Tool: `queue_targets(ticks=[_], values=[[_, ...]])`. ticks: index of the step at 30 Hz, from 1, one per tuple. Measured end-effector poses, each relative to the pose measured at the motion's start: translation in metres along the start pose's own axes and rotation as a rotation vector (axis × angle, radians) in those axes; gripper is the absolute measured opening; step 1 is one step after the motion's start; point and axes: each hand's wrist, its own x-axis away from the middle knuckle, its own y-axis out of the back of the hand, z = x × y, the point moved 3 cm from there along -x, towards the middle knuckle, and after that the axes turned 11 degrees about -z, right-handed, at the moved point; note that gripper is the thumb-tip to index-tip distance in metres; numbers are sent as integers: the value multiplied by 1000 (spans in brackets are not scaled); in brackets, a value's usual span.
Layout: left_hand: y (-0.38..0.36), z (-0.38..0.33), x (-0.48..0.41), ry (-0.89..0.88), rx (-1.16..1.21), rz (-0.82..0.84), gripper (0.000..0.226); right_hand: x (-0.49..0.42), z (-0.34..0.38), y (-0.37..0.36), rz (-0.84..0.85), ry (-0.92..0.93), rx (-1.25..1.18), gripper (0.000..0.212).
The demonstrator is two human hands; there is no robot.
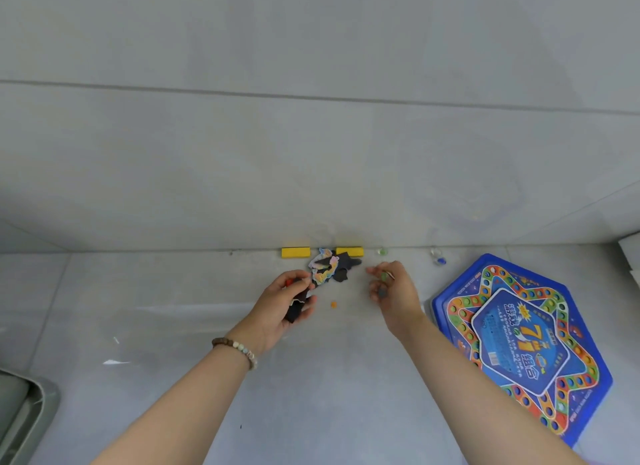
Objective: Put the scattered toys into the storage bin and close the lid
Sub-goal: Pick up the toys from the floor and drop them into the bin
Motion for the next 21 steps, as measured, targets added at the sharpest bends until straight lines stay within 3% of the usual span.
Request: queue_targets(ticks=[2,6,10,15,18,21], values=[[-5,-4,-2,-8,-13,5,8,-8,12,7,-23,36,52,17],[-13,-8,-7,-53,-98,-30,13,-20,27,8,-142,279,331,17],[-23,-5,-12,-89,-188,-94,17,-31,29,1,-205,326,395,24],[-36,-5,-11,-93,-200,-80,20,-39,30,2,-220,393,514,17],[-41,-6,-9,-98,-207,-63,23,-36,30,11,-141,268,344,10],[-45,-6,-7,-89,-195,-44,22,-31,33,28,47,-94,-112,20]])
